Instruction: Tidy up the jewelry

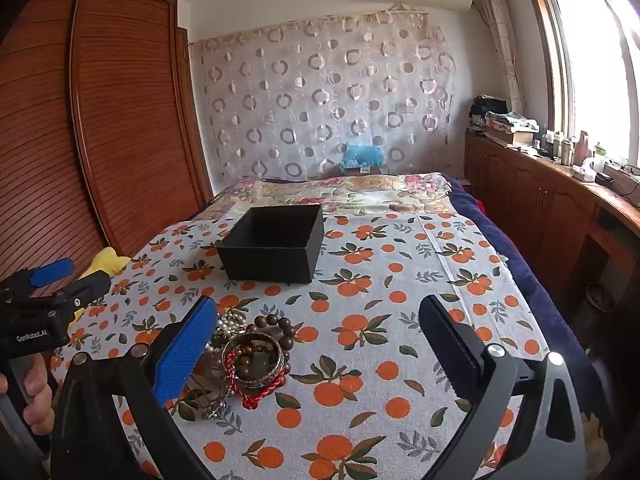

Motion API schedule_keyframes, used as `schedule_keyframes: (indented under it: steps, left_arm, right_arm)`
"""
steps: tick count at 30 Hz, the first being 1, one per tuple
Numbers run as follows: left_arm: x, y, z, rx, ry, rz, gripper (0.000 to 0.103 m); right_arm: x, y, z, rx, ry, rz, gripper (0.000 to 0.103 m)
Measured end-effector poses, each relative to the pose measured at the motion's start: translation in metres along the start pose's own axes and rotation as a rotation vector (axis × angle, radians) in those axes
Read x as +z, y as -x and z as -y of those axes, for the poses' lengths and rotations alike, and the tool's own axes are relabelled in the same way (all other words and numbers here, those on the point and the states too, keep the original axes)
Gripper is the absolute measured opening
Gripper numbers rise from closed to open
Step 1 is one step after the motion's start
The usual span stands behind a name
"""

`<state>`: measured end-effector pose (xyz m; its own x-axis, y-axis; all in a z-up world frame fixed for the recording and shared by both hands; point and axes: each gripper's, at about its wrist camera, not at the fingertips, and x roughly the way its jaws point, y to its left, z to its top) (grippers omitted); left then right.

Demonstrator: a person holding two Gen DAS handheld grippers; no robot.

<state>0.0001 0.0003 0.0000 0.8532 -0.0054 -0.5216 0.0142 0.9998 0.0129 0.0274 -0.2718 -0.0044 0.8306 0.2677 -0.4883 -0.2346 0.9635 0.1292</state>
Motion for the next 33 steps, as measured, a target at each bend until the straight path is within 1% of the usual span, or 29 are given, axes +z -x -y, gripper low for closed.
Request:
schedule_keyframes:
  steps: [33]
  left_arm:
    - [0.0001,0.0005,-0.0003,-0.002,0.004,0.006,0.096]
  right_arm:
    - [0.0016,0.0023,-0.0012,0.007,-0.004,0.001,0.101]
